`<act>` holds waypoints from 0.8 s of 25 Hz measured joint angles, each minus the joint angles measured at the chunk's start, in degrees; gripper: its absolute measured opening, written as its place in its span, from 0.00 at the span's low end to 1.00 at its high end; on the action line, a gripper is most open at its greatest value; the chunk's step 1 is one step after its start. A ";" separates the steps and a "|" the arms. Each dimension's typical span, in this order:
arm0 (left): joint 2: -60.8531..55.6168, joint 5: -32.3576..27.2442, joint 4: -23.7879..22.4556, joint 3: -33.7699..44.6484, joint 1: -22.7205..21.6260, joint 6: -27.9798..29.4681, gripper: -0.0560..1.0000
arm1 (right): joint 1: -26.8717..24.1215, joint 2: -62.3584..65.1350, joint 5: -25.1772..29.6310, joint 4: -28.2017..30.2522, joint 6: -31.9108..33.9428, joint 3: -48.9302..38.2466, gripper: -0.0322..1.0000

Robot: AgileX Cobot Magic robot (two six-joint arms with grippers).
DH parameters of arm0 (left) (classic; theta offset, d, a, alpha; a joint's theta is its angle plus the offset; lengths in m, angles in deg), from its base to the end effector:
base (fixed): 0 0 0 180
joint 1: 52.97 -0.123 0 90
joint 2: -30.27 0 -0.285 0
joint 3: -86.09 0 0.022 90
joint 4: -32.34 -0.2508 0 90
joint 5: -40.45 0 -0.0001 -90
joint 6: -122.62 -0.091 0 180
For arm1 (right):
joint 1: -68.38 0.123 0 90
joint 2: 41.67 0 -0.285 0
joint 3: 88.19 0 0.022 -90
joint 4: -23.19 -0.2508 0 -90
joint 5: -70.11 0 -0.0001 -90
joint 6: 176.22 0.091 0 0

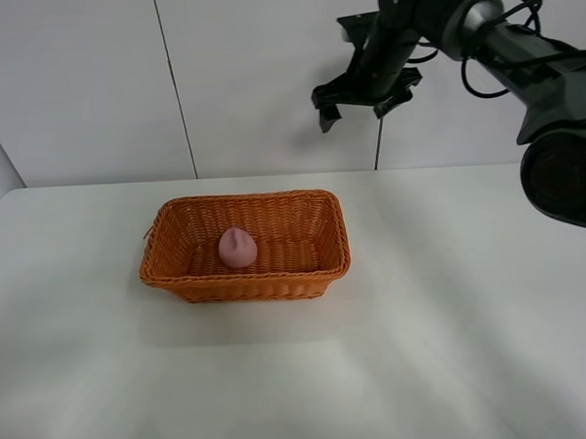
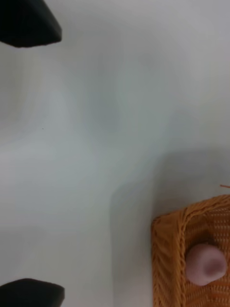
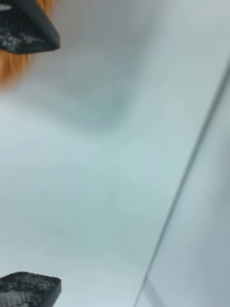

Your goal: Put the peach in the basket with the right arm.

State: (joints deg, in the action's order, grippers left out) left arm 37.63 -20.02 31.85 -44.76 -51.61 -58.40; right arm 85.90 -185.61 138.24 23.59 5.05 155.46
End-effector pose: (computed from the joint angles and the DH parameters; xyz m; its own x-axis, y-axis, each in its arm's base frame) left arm -0.0046 0.0008 0.2749 -0.4531 0.0328 -0.8909 0.0271 0.9994 0.0230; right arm 0.4974 0.1564 0.2772 -0.8181 -0.2377 -0.5237 -0.2818 0.9594 0.0047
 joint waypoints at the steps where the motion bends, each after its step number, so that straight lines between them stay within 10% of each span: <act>1: 0.00 0.00 0.00 0.00 0.00 0.00 0.99 | -2.09 0.00 0.00 0.31 0.00 0.00 0.71; 11: 0.00 0.00 0.00 0.00 0.00 0.00 0.99 | -16.23 0.00 0.97 -0.41 0.00 0.00 0.71; 20: 0.00 0.00 0.00 0.00 0.00 0.00 0.99 | -17.33 2.73 1.48 -1.12 -1.27 -3.69 0.71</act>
State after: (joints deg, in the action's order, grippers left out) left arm 37.63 -20.02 31.85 -44.76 -51.61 -58.40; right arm 68.57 -182.88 139.72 22.47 3.78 151.76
